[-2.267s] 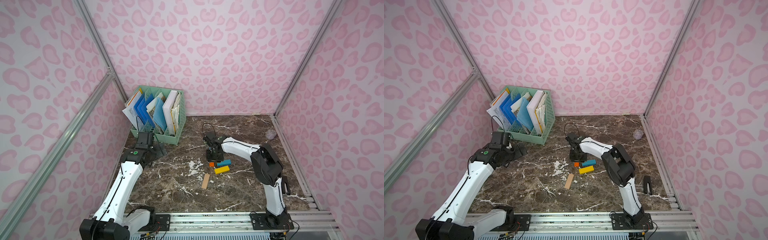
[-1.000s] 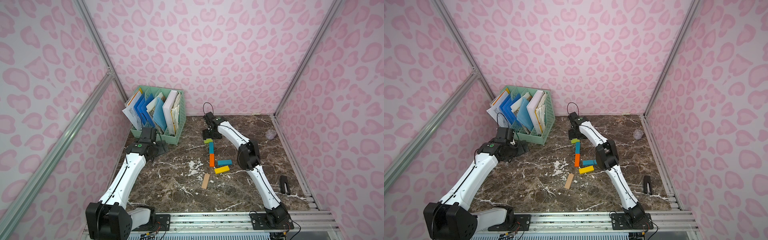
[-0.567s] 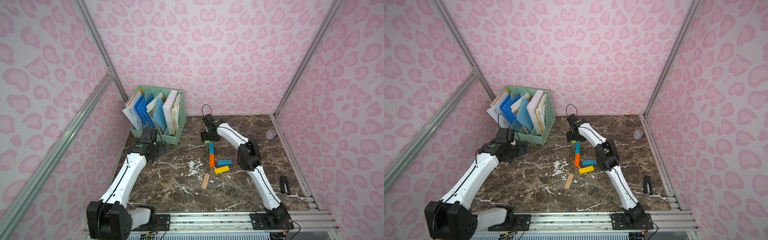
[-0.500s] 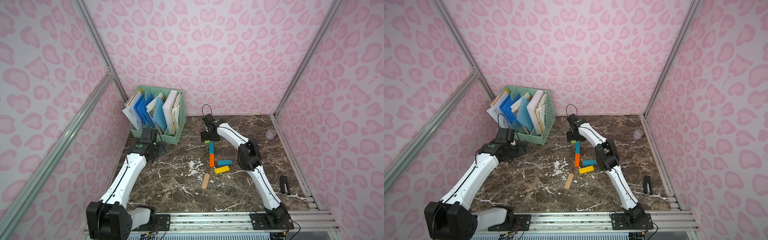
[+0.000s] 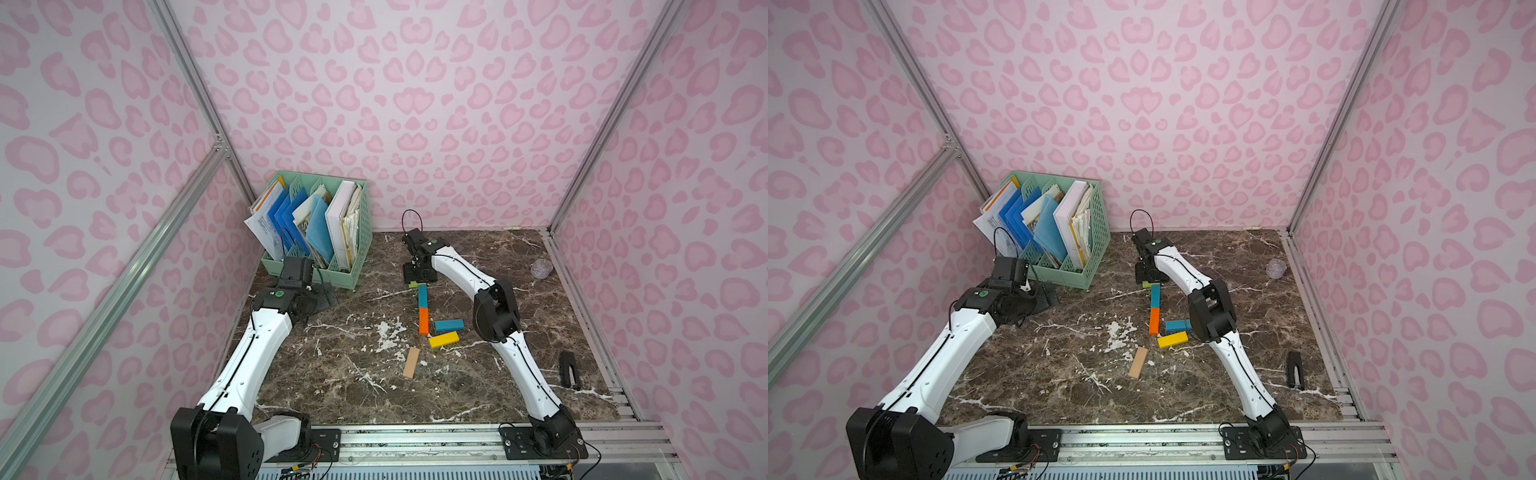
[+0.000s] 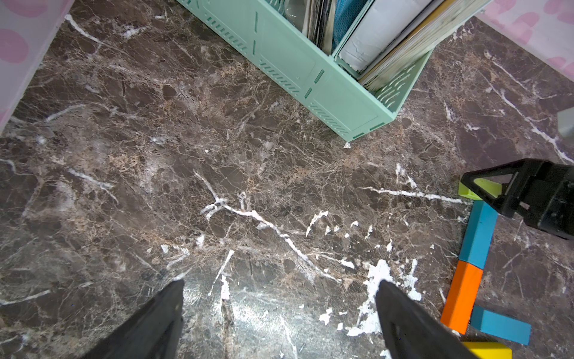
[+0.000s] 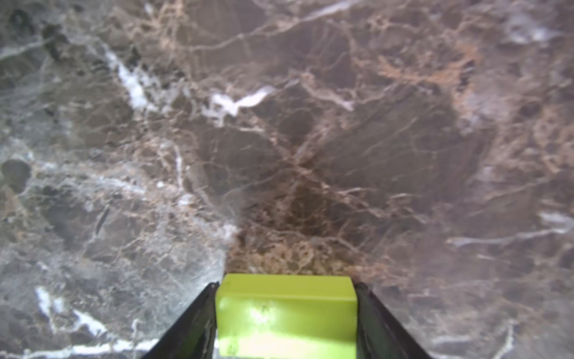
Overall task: Assemble a giraffe with building blocks
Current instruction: Adjust the building block at the center of the board.
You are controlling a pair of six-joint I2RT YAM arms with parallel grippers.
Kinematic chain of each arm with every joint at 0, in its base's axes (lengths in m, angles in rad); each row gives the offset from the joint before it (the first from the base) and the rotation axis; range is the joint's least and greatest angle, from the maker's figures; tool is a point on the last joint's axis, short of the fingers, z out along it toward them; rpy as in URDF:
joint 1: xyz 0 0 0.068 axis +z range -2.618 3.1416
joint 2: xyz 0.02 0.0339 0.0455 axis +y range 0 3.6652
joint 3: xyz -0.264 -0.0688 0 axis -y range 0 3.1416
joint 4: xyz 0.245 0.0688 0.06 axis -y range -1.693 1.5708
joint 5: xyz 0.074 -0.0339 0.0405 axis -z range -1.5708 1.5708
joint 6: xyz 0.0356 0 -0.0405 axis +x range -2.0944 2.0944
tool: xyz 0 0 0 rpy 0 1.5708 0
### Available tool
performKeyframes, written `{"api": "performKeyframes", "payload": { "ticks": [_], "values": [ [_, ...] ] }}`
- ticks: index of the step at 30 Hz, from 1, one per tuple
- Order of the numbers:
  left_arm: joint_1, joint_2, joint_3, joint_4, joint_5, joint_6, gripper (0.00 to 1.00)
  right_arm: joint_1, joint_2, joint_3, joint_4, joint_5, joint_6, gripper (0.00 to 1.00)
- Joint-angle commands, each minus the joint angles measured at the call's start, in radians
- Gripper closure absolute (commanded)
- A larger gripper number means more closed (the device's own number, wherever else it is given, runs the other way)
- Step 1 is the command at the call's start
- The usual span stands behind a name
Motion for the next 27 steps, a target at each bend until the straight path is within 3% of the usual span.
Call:
{"api": "performKeyframes", "payload": {
  "ticks": [1, 13, 27],
  "values": [
    [0.0, -0.007, 0.002, 0.003, 0.005, 0.003, 0.01, 0.004, -0.01, 0.0, -0.021, 0.016, 0.033, 0.35],
    [0.0, -0.019, -0.012, 0.001, 0.004, 0.009, 0.01, -0.015, -0.003, -0.001, -0.024, 0.038, 0.164, 0.37],
    [0.0, -0.017, -0.008, 0.005, 0.007, 0.006, 0.01, -0.001, -0.006, 0.001, -0.025, 0.021, 0.152, 0.37]
  ]
}}
